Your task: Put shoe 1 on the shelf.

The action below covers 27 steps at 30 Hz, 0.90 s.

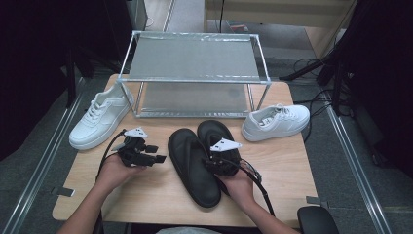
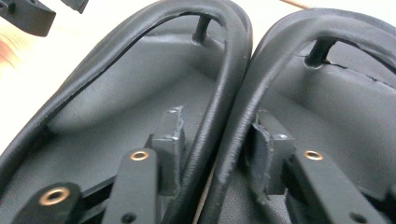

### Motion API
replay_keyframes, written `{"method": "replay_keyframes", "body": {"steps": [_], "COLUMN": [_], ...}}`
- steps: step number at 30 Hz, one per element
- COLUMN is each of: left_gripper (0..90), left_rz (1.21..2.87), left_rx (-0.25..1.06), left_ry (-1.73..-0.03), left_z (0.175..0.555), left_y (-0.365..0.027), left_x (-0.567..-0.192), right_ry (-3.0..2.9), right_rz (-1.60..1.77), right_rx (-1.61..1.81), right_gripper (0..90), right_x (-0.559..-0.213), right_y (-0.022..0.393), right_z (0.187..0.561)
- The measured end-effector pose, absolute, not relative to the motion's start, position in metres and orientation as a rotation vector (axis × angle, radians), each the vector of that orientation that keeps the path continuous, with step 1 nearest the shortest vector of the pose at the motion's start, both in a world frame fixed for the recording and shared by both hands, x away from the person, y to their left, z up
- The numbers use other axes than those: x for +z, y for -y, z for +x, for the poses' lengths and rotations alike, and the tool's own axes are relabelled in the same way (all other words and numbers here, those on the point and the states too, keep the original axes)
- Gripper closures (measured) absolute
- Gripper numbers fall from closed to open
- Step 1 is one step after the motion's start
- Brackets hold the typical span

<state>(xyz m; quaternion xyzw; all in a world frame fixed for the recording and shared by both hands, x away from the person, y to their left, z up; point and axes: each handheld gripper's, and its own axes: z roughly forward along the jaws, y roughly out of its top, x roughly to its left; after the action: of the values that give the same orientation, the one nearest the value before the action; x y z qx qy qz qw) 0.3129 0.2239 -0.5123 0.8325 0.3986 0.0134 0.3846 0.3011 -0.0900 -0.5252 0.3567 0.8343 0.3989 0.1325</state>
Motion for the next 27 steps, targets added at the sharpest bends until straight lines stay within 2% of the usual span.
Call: {"method": "replay_keyframes", "body": {"steps": [10,27], "left_gripper": [39.6,39.2], "left_rz": [2.135,2.123], "left_rx": [0.029,0.034], "left_ry": [-1.02,-1.038], "left_z": [0.314,0.314], "left_y": [-0.224,-0.228], "left_x": [-0.512,-0.512], "right_ry": [-2.433,-2.46], "right_rz": [1.076,1.075], "right_rx": [1.137,1.203], "right_gripper": [74.0,74.5], "right_x": [-0.521,-0.512], "right_y": [0.097,0.102], "right_z": [0.306,0.314]}}
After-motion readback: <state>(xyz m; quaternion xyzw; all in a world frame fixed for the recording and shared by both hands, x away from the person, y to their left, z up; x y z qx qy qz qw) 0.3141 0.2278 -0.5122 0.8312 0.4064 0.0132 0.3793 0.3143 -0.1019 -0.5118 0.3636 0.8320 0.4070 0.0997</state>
